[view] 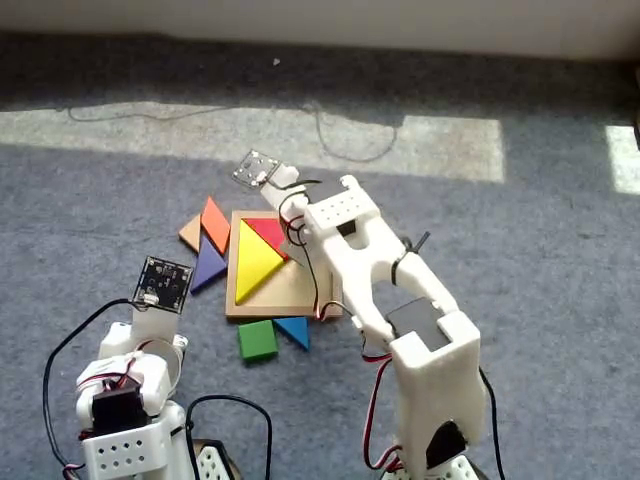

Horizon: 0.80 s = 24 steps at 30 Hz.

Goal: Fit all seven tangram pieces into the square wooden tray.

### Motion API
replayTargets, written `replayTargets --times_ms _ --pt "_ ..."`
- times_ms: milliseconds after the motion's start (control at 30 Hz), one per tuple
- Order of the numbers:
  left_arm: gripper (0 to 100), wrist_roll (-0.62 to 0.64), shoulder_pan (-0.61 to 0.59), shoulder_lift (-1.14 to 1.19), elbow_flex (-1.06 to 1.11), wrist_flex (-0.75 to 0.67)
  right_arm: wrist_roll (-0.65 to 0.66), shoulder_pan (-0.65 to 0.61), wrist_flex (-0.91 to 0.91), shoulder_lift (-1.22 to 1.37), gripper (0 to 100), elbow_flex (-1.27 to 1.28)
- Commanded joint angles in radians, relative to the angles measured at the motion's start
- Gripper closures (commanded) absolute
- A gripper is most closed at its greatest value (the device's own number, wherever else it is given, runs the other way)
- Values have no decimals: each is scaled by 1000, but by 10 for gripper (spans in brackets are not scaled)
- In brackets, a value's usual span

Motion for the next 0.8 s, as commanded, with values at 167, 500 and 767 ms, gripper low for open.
replayTargets --times_ms 167,500,767 --pt "989 -6 -4 -36 -13 -20 -12 67 48 -67 946 21" --pt "989 -6 -2 -36 -10 -35 -5 260 154 -68 946 36" --pt "989 -6 -2 -36 -10 -35 112 334 197 -71 946 35"
